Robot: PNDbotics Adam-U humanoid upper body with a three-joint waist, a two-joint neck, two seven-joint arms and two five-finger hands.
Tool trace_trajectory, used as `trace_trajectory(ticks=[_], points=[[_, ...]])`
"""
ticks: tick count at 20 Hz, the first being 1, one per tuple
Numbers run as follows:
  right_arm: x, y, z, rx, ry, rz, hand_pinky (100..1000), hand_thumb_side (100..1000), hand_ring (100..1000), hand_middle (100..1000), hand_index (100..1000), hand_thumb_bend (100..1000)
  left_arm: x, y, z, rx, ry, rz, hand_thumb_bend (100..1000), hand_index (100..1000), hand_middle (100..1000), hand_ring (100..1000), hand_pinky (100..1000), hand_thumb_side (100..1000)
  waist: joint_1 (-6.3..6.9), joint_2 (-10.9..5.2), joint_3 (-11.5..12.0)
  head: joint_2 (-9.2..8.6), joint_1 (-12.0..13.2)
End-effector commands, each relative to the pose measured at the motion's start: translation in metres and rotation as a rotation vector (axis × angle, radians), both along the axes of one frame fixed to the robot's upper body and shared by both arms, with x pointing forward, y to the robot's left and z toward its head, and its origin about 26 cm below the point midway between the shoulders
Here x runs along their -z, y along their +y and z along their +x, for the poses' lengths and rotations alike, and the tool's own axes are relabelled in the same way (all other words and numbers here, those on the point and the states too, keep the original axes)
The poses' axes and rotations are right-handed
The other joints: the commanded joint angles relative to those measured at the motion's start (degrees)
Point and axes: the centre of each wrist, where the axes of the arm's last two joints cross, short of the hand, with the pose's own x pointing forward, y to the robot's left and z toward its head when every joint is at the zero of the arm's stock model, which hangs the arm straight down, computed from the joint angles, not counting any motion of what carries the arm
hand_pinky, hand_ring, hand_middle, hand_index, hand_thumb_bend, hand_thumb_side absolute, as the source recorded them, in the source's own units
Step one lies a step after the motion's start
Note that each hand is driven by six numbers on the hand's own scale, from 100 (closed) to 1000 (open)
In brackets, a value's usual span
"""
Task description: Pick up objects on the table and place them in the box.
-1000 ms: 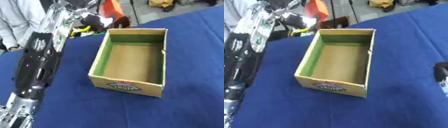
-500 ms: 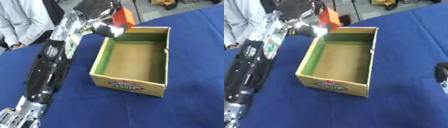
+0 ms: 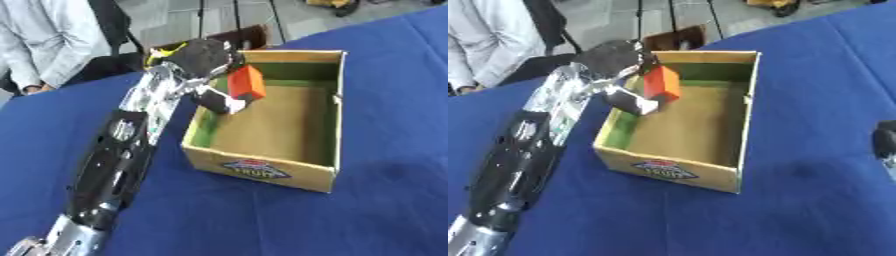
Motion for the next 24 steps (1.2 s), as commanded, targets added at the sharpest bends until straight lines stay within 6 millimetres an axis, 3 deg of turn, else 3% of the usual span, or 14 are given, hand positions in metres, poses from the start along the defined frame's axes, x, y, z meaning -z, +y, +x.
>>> trace_trajectory(ticks=[1,5,7,8,9,10,13,14,17,21,24], points=[[-0.008,-0.002,-0.002,0.017,-0.031,-0.005,853,480,794,500,702,276,-0.001,0.006,0.003,-0.014,0.032,-0.015,308,559,427,378,100,638,-0.93,-1.0,0.2,0.18,-0.12],[-0.009,-0.002,-0.002,0.031,-0.034,0.006,853,481,794,500,702,273,0.013,0.007,0.008,-0.004,0.131,-0.032,349,590,453,396,100,604,-0.98,-0.92,0.34,0.61,-0.19],[-0.009,-0.002,-0.002,0.034,-0.035,0.01,853,481,794,499,702,273,0.014,0.008,0.01,0.008,0.166,-0.038,408,623,480,430,100,605,-0.99,-0.9,0.36,0.68,-0.24],[-0.009,-0.002,-0.002,0.036,-0.036,0.012,852,481,793,499,701,272,0.015,0.008,0.01,0.015,0.18,-0.039,507,674,520,465,116,598,-0.99,-0.9,0.36,0.71,-0.27],[-0.009,-0.002,-0.002,0.038,-0.036,0.014,852,481,793,499,701,272,0.016,0.008,0.01,0.023,0.197,-0.037,528,685,530,473,129,599,-1.0,-0.9,0.35,0.76,-0.32],[-0.01,-0.002,-0.002,0.039,-0.037,0.015,852,482,793,499,701,272,0.017,0.009,0.01,0.028,0.212,-0.033,636,754,596,522,198,594,-1.01,-0.9,0.35,0.82,-0.36],[-0.01,-0.002,-0.002,0.041,-0.037,0.018,852,481,793,499,701,270,0.017,0.01,0.009,0.039,0.248,-0.002,755,910,773,630,332,632,-1.05,-0.93,0.42,0.85,-0.43],[-0.01,-0.002,-0.002,0.041,-0.037,0.019,852,480,793,499,701,270,0.016,0.011,0.009,0.043,0.25,-0.001,822,968,840,690,403,697,-1.07,-0.93,0.46,0.86,-0.44],[-0.01,-0.001,-0.002,0.043,-0.037,0.021,851,480,793,498,700,270,0.01,0.013,0.006,0.063,0.204,-0.028,984,1000,911,746,460,825,-1.13,-0.93,0.48,0.88,-0.43],[-0.01,-0.001,-0.002,0.043,-0.037,0.025,851,480,792,497,700,269,-0.003,0.013,0.0,0.115,0.074,-0.12,1000,1000,916,742,445,984,-1.21,-0.95,0.37,0.81,-0.3],[-0.01,-0.002,-0.002,0.058,-0.035,0.041,852,482,793,498,701,262,-0.014,0.015,-0.007,0.178,-0.058,-0.244,1000,1000,885,723,431,1000,-1.36,-1.04,0.64,0.9,-0.53]])
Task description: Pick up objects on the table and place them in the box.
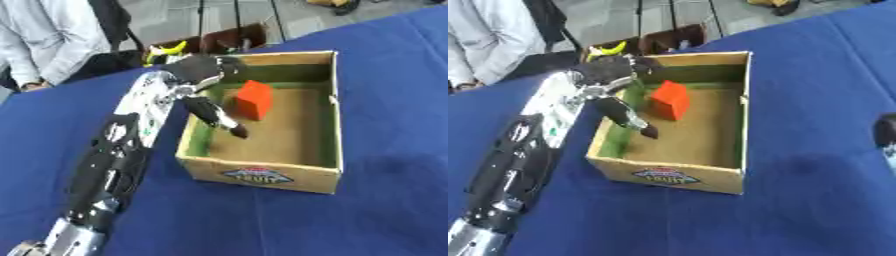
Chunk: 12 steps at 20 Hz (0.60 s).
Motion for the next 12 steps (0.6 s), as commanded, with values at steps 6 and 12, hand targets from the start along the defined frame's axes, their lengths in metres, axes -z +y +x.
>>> trace_trajectory(ticks=[6,12], points=[[-0.007,-0.001,-0.003,0.02,-0.031,0.03,851,484,792,498,700,260,-0.043,0.012,-0.032,0.251,-0.288,-0.557,789,975,781,625,348,1000,-1.5,-1.46,1.28,1.35,-1.15],[-0.003,-0.004,-0.003,0.045,-0.021,0.041,850,488,792,498,700,257,-0.062,0.039,-0.079,0.476,-0.253,-0.978,642,966,746,600,351,1000,-2.66,-2.57,4.03,2.29,-4.7]])
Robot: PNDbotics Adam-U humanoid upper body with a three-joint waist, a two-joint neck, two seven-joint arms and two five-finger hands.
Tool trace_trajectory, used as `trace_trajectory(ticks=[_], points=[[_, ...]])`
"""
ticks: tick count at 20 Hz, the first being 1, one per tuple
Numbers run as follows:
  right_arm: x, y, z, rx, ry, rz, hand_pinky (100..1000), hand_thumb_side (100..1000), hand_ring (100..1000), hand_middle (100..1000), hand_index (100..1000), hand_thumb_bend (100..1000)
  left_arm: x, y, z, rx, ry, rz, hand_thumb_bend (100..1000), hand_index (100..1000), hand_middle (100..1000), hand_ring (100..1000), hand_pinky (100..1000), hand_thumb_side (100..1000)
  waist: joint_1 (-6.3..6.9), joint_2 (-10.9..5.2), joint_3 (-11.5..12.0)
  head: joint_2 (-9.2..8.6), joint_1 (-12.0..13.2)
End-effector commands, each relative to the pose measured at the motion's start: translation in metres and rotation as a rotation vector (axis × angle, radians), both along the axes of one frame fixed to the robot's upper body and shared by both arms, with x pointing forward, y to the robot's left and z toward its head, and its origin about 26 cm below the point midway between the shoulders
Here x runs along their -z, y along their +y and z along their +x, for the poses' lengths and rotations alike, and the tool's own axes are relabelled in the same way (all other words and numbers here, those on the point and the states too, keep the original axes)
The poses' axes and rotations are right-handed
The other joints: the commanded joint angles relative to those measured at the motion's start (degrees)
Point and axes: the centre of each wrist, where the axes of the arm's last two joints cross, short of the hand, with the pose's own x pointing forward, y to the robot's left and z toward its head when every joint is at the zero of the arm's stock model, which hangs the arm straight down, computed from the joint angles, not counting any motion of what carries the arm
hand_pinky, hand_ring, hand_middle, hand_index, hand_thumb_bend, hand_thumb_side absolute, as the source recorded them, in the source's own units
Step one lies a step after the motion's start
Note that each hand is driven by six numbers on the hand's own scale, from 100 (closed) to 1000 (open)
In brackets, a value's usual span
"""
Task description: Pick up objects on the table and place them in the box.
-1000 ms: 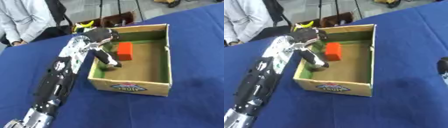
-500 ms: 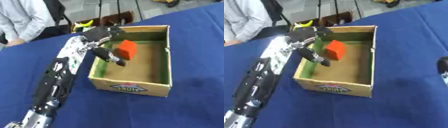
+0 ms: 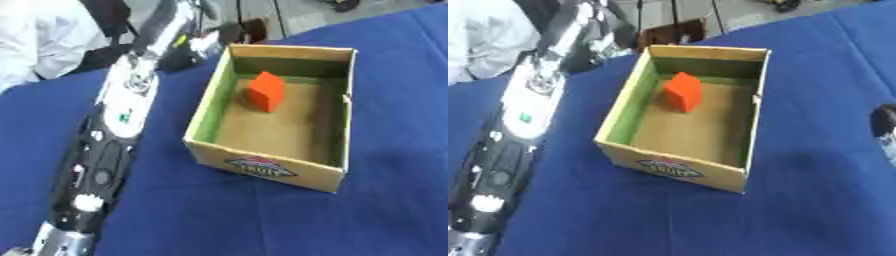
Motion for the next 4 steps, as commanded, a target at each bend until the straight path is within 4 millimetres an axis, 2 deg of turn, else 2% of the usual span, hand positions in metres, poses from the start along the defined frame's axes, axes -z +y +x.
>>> trace_trajectory(ticks=[1,4], points=[[-0.005,-0.002,-0.003,0.012,-0.024,0.012,850,490,792,498,699,255,-0.021,0.023,-0.027,0.099,-0.017,-0.148,590,968,745,601,358,1000,-1.16,-1.72,0.92,0.62,-1.88],[-0.004,-0.003,-0.003,0.022,-0.024,0.023,849,492,791,498,699,254,-0.015,0.046,-0.04,0.139,0.023,-0.272,523,968,743,600,366,1000,-1.94,-2.09,2.31,0.96,-3.01]])
